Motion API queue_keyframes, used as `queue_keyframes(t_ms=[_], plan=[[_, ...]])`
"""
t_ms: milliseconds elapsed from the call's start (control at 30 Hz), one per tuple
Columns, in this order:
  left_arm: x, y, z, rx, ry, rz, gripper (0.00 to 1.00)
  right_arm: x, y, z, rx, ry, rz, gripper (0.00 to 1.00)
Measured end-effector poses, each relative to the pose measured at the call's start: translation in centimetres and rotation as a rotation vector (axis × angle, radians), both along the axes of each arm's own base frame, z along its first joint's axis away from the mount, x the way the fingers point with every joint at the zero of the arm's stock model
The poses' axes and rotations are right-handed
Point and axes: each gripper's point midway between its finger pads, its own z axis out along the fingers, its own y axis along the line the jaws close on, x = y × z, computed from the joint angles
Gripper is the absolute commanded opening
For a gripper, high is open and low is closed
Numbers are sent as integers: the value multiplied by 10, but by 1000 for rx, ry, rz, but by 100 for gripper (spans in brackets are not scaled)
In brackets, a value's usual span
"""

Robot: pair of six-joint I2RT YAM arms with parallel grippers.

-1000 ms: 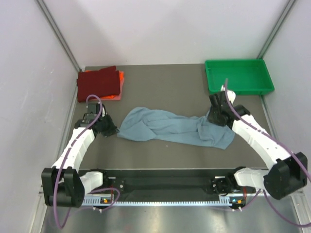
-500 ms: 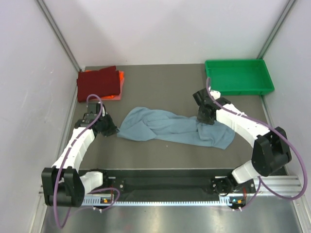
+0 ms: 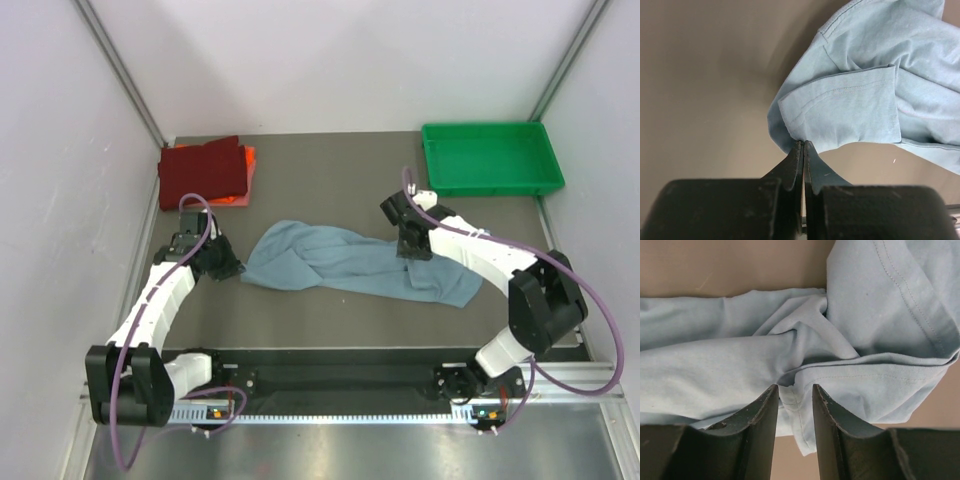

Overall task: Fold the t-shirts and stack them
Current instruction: Flatten the tshirt out

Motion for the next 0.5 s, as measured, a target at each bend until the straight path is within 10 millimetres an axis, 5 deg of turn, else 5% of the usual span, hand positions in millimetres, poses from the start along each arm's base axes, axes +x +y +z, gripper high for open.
queue_keyframes(t_ms=[333, 400, 467, 500], plan=[[0, 0, 0, 0, 0, 0, 0, -5, -4, -18, -29, 32, 0, 29], [0, 0, 0, 0, 0, 0, 0, -7, -6, -22, -37, 44, 0, 23], [0, 0, 0, 0, 0, 1, 0, -8, -7, -24, -41, 47, 3, 2], [0, 0, 0, 0, 0, 1, 0, -8, -7, -24, -44, 48, 9, 0]])
